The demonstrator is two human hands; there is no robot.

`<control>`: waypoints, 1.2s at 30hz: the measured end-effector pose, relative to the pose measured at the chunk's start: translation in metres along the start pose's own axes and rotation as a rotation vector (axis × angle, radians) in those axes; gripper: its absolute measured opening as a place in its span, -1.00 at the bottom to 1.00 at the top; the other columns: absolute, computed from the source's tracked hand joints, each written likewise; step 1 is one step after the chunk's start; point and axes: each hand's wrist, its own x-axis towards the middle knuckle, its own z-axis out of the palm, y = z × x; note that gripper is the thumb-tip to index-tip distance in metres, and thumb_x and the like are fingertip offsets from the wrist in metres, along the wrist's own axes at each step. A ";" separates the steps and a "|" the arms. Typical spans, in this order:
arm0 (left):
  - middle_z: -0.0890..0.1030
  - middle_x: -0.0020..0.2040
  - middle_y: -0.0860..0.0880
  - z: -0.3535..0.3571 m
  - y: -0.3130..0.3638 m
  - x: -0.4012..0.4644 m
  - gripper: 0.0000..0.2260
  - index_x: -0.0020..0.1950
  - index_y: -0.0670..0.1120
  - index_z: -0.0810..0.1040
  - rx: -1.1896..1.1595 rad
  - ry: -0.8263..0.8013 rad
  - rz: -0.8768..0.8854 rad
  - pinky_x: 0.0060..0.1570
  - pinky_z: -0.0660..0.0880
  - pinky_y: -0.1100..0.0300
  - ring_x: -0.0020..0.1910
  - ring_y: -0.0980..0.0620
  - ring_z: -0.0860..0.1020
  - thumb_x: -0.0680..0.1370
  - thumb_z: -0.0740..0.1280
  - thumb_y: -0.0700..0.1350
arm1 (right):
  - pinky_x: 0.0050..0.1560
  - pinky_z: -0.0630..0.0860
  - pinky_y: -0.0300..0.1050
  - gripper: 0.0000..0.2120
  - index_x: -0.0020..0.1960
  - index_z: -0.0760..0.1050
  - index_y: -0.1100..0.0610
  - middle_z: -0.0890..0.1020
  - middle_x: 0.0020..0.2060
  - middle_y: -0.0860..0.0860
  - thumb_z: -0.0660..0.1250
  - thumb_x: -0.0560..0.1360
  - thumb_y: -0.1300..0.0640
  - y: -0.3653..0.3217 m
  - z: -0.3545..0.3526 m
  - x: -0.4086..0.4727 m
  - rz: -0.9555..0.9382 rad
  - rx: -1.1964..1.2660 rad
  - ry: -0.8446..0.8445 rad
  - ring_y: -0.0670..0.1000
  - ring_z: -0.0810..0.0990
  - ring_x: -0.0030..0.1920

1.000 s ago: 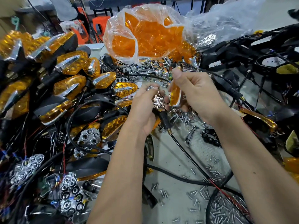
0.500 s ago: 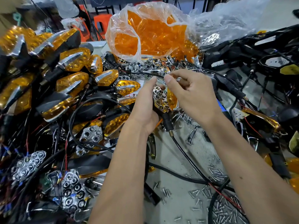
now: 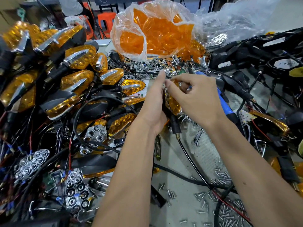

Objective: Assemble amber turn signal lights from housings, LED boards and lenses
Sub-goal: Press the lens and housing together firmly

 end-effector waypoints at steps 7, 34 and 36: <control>0.73 -0.05 -0.11 0.001 -0.001 0.002 -0.37 0.26 -0.21 0.63 0.012 0.005 0.026 -0.06 0.66 0.09 -0.04 -0.05 0.72 0.65 0.17 0.33 | -0.32 0.39 0.06 -0.73 -0.15 0.68 0.06 0.50 -0.49 0.08 0.38 0.53 -0.12 0.000 0.002 0.000 -0.041 -0.048 -0.012 0.12 0.42 -0.41; 0.58 0.00 0.31 0.012 -0.021 0.001 -0.52 0.09 0.19 0.47 0.618 0.001 0.317 0.01 0.47 0.22 -0.03 0.41 0.54 0.47 0.09 0.51 | -0.28 0.57 0.06 -0.74 0.04 0.41 0.18 0.54 -0.15 0.27 0.29 0.62 -0.04 0.018 -0.015 0.003 0.260 0.356 0.210 -0.04 0.49 -0.26; 0.57 -0.16 0.25 0.014 -0.026 0.003 -0.62 0.03 0.10 0.47 0.753 -0.056 0.354 -0.13 0.45 0.21 -0.23 0.31 0.51 0.54 0.18 0.39 | -0.20 0.55 -0.08 -0.80 0.03 0.40 0.12 0.57 -0.11 0.34 0.28 0.64 -0.02 0.018 -0.018 0.004 0.266 0.481 0.265 -0.01 0.53 -0.22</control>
